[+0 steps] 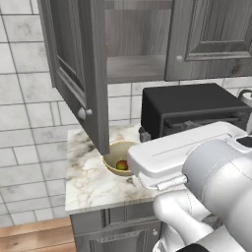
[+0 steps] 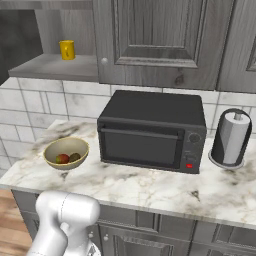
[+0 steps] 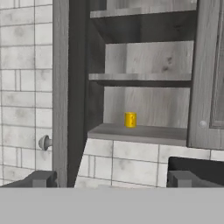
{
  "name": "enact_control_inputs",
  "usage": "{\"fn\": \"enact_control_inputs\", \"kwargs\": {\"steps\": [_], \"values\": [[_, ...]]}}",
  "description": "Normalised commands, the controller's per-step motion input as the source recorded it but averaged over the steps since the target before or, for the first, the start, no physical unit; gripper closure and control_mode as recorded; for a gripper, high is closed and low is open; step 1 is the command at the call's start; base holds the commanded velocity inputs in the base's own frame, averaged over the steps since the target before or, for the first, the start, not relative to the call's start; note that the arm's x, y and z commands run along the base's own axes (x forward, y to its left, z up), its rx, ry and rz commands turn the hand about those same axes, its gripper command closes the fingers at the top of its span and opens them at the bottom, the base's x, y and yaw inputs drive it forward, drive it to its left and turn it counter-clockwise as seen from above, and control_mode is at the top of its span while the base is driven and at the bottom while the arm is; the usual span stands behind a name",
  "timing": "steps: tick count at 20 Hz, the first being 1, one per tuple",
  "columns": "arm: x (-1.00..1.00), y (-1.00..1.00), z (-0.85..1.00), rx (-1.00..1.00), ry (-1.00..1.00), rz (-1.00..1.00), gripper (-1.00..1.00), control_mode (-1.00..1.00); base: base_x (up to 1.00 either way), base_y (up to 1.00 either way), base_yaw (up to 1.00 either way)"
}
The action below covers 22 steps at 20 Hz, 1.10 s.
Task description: Open the cabinet. Pick the mango and kiwi from the cabinet and place them into the bowl. Then close the cabinet.
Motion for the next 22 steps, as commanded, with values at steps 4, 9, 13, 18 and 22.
{"fn": "enact_control_inputs", "kwargs": {"steps": [4,9,13,18,22], "values": [[0.0,0.31,0.0,-0.05,-0.07,-0.09,-1.0,-1.0,0.0,0.0,0.0],[0.0,0.3,0.0,-0.04,-0.03,-0.08,-1.0,-1.0,0.0,0.0,0.0],[0.0,0.29,0.0,-0.05,-0.04,-0.09,-1.0,-1.0,0.0,0.0,0.0],[0.0,0.16,0.0,-0.03,-0.01,-0.19,-1.0,-1.0,0.0,0.0,0.0],[0.06,0.13,0.0,-0.02,0.0,-0.19,-1.0,-1.0,0.0,0.0,0.0]]}}
